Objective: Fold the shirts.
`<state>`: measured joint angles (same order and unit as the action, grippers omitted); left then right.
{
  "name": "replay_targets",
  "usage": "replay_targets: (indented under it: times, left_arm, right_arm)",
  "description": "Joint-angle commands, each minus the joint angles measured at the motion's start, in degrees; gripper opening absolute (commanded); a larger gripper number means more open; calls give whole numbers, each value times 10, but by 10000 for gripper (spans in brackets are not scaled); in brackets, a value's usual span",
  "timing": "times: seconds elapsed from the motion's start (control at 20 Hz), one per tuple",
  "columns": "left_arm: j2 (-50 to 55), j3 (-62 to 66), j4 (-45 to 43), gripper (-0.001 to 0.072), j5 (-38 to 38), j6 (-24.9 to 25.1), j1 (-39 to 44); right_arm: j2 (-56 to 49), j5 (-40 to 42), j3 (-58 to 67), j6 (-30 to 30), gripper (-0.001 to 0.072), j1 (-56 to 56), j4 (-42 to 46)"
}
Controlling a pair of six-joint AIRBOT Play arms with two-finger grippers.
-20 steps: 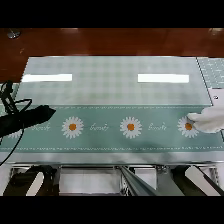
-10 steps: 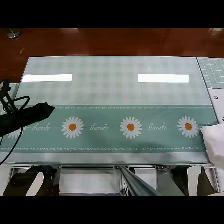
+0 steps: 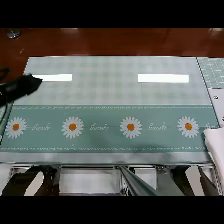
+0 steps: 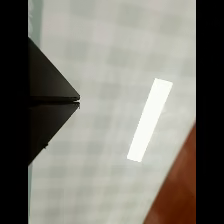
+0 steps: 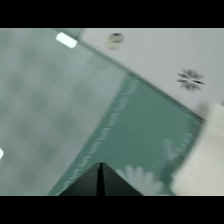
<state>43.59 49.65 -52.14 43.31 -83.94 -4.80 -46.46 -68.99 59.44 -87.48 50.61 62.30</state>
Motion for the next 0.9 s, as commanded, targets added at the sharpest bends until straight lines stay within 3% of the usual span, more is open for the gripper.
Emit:
replay_targets:
  times: [0.0,0.05,0.15,0.25,0.35,0.85]
  left_arm:
    - [129,173,37,26,31,69,70]
    - [168,214,4,27,63,66,105]
    - [216,230,-78,27,93,8,157]
    - [247,197,-170,27,101,-50,179]
    - [270,152,-217,26,132,-72,179]
    - [275,133,-238,28,153,-74,167]
  right_arm:
    - [-114,75,87,61,30,-318,9]
    - [-146,87,111,59,30,-413,47]
    - [-206,108,129,2,30,-562,161]
    - [-275,88,129,-121,30,-624,272]
    - [-329,27,129,-168,30,-625,271]
    - [-355,30,129,-177,31,-624,272]
